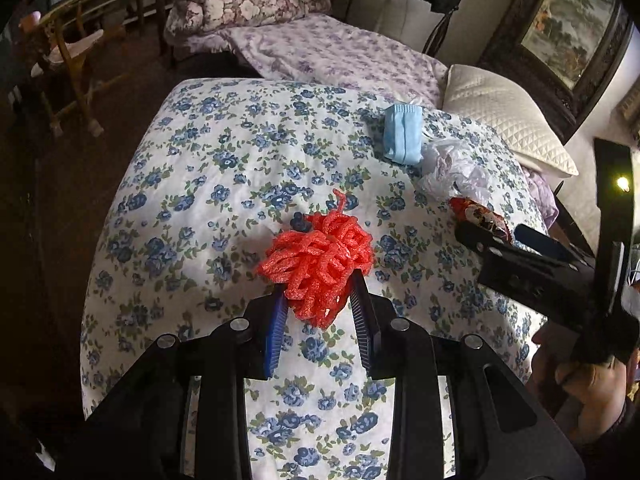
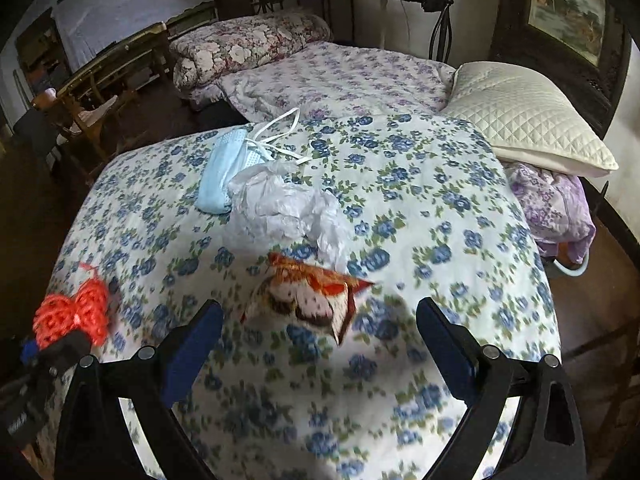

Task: Collect trash
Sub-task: 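Grasp the red mesh bundle with the left tool while the right tool grasps the red wrapper, then carry the red mesh bundle and red wrapper with both tools over the wastebasket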

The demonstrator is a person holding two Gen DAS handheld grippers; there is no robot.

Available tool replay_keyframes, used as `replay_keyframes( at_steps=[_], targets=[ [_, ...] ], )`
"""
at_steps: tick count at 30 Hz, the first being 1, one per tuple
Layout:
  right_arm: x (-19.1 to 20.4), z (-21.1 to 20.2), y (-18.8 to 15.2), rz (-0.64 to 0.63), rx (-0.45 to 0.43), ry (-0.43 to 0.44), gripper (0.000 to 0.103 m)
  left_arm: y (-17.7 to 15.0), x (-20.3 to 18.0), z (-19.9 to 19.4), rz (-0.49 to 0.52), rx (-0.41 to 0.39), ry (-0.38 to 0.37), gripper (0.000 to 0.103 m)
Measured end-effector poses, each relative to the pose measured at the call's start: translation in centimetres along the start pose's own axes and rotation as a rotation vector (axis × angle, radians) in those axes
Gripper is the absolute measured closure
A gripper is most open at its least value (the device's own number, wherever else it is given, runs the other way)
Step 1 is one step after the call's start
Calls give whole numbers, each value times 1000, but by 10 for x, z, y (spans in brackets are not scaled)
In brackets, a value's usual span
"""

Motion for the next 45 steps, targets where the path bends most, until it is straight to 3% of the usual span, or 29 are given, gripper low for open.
replay_keyframes(
  at_steps=[3, 4, 13, 18, 23, 29, 36, 45],
  targets=[
    [-2, 1, 1, 13, 5, 25, 57, -1, -3, 2, 13, 3, 6, 71],
    [-3, -3, 0, 19, -5, 30, 58, -2, -3, 2, 15, 2, 8, 71],
    [-20, -65, -47, -34, -63, 78, 59, -9, -18, -3, 61, -8, 12, 71],
    [-52, -112, -83, -1, -106, 95, 58, -22, -43, -9, 129, -20, 8, 71],
    [-96, -155, -127, 54, -147, 66, 58, -41, -75, -18, 235, -51, 29, 71],
    [-139, -192, -176, 120, -179, 39, 58, -60, -112, -39, 292, -89, 12, 71],
    [-177, -212, -215, 178, -198, 34, 58, -86, -168, -55, 395, -108, -21, 71],
    [-233, -214, -264, 314, -209, 49, 58, -125, -240, -56, 531, -60, -77, 71]
  ],
)
Point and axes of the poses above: each gripper's, at about its wrist camera, not at the fingertips, and z roughly the way its jaws point, x to its left, y to its top, the point moved 2 cm from there along z, roughly the way its jaws point, and after that the axes turned 7 degrees about y, right-handed, at the moved point
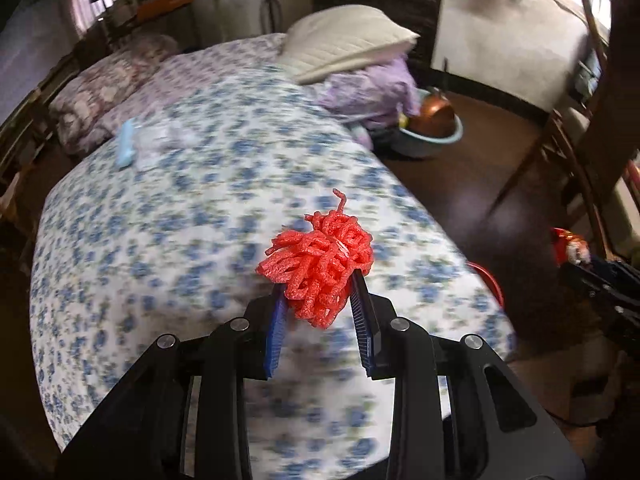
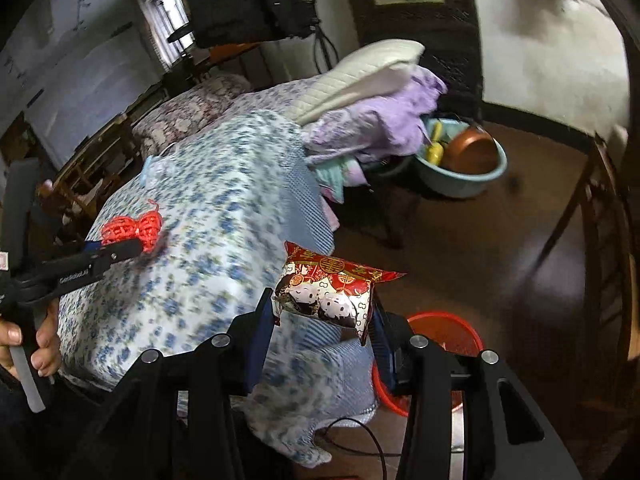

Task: Collect trash
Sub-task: 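Carry the red mesh bundle and red wrapper with both tools over the wastebasket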

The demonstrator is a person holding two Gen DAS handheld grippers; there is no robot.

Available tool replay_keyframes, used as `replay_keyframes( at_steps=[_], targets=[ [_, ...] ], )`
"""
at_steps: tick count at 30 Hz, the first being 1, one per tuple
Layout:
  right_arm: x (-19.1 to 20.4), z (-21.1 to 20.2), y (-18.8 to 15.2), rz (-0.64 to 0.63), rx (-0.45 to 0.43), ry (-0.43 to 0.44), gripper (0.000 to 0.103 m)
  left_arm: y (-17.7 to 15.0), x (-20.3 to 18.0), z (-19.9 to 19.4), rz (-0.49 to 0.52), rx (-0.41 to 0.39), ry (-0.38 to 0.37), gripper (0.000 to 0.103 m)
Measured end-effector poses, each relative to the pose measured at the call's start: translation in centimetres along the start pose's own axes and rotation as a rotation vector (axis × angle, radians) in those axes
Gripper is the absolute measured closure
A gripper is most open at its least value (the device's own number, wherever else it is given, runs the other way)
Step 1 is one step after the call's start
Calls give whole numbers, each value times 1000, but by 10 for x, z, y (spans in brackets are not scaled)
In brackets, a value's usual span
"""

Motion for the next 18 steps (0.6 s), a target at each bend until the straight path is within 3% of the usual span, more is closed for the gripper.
replay_keyframes(
  at_steps=[18],
  targets=[
    [-94, 13, -45, 207, 11, -61, 58, 21, -153, 22, 218, 53, -152, 71]
  ],
)
Point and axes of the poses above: each gripper's, at about its wrist camera, not at the fingertips, and z roughly the way its jaws point, x to its left, y to its top, the point moved 2 cm from there along z, roughly the way its jaws point, and after that the axes turned 7 degrees about y, right-handed, at the moved point
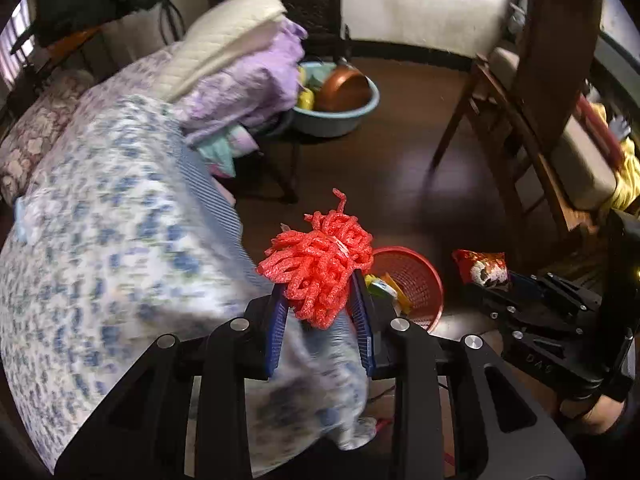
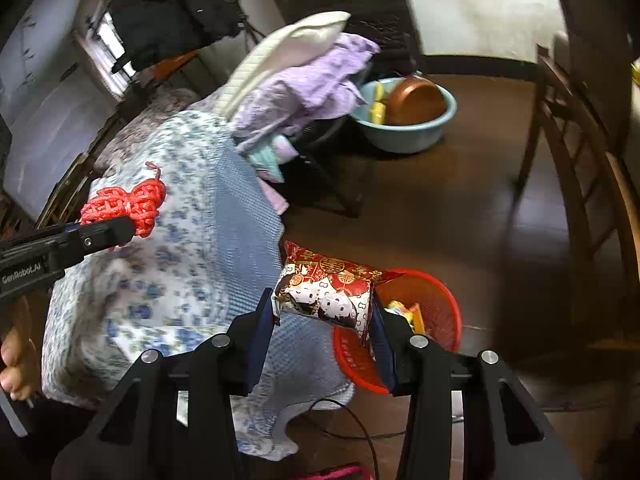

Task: Collect trash
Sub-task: 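Carry the red mesh bundle and red wrapper with both tools over the wastebasket, then open the left tool over the basket while the right tool releases the red wrapper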

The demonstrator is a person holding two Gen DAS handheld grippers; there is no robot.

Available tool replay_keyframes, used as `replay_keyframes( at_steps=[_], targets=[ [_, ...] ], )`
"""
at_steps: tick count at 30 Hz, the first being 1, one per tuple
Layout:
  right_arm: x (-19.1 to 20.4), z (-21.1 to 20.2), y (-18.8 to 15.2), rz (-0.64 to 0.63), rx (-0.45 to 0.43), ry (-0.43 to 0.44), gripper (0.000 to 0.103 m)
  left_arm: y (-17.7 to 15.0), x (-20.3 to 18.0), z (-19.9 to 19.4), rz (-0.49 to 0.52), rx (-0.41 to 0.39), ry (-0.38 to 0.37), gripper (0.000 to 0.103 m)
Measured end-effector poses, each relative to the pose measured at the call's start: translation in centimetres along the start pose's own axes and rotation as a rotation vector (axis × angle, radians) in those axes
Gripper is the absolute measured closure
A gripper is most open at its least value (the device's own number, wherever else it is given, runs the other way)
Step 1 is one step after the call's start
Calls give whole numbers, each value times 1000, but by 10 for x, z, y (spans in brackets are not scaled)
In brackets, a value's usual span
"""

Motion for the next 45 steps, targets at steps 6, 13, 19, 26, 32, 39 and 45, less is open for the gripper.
replay_keyframes(
  at_steps=[6, 13, 19, 26, 32, 39, 45],
  targets=[
    [-25, 10, -8, 36, 12, -19, 58, 5, -45, 31, 57, 49, -1, 72],
    [-45, 26, -18, 73, 47, -39, 58, -1, -58, 73, 10, 161, -38, 72],
    [-56, 38, -22, 96, 68, -57, 58, -2, -63, 88, 0, 190, -28, 72],
    [-62, 55, -26, 110, 87, -77, 58, -5, -65, 105, 0, 242, -56, 72],
    [-70, 69, -30, 118, 112, -87, 58, -10, -75, 122, 24, 291, -66, 72],
    [-83, 93, -37, 150, 142, -80, 58, -13, -96, 140, 94, 345, -70, 72],
    [-88, 105, -43, 164, 170, -75, 58, -12, -104, 157, 100, 384, -71, 72]
  ],
)
Point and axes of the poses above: each gripper's, at about its wrist camera, not at the fingertips, and z roughly the way its jaws point, x to its left, y to its top, the point moved 2 cm from there along z, roughly the way its jaws point, and after that the axes turned 7 degrees about y, right-handed, at the moved point
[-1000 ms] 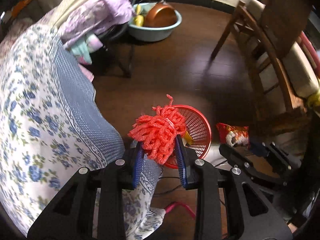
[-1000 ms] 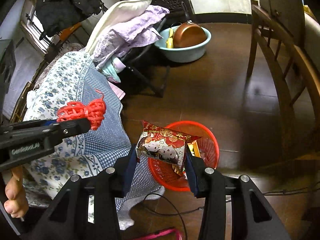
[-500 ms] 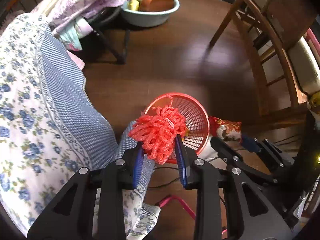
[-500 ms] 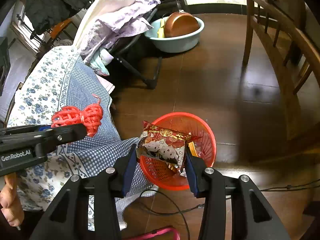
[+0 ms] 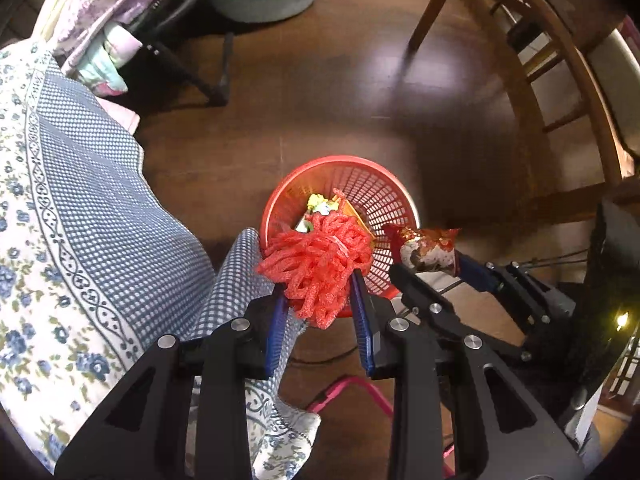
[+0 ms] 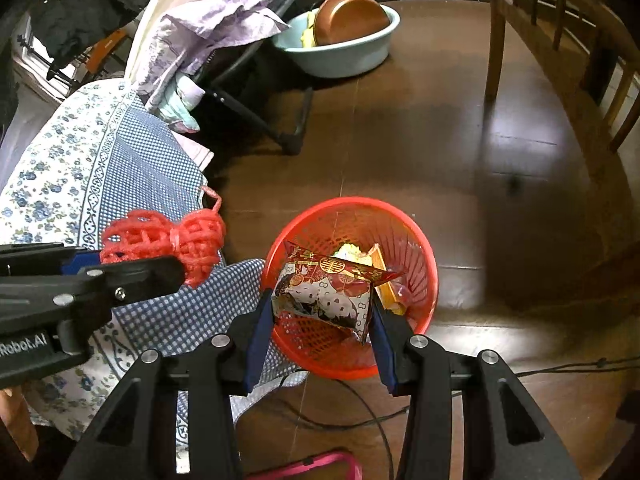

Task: Collect trash
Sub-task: 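Open the left tool over the basket while the right tool releases the red wrapper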

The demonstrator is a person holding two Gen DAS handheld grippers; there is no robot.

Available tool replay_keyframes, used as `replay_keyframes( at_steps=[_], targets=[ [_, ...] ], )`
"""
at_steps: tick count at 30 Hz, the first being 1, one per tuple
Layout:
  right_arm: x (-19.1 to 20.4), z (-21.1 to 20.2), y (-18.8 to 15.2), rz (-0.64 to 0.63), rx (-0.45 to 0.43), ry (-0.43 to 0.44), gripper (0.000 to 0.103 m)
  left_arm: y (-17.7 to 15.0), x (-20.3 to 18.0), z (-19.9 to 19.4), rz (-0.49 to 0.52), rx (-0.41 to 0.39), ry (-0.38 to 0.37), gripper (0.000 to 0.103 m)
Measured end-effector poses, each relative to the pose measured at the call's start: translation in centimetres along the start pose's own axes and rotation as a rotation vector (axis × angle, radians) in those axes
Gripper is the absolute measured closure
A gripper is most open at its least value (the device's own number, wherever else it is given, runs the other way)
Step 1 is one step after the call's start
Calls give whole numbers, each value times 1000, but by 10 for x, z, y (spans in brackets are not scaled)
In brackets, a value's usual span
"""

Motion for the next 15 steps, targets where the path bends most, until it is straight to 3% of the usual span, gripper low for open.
replay_keyframes(
  at_steps=[7, 11, 15],
  targets=[
    [-5, 10, 2, 20, 2, -9, 55, 3, -2, 16, -2, 40, 12, 68],
    [-8, 13, 2, 43, 5, -25, 48, 3, 2, 17, -21, 51, 4, 57],
    [-7, 12, 2, 28, 6, -32, 47, 2, 3, 14, -27, 43, 5, 49]
  ],
)
Point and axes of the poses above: each gripper's, at about its wrist camera, not at the fingertips, and z roughly the way its jaws point, x to its left, y to its top, the point moved 2 cm from there along z, roughly the way its jaws point, and after that the axes turned 7 degrees about y, right-handed, at the moved point
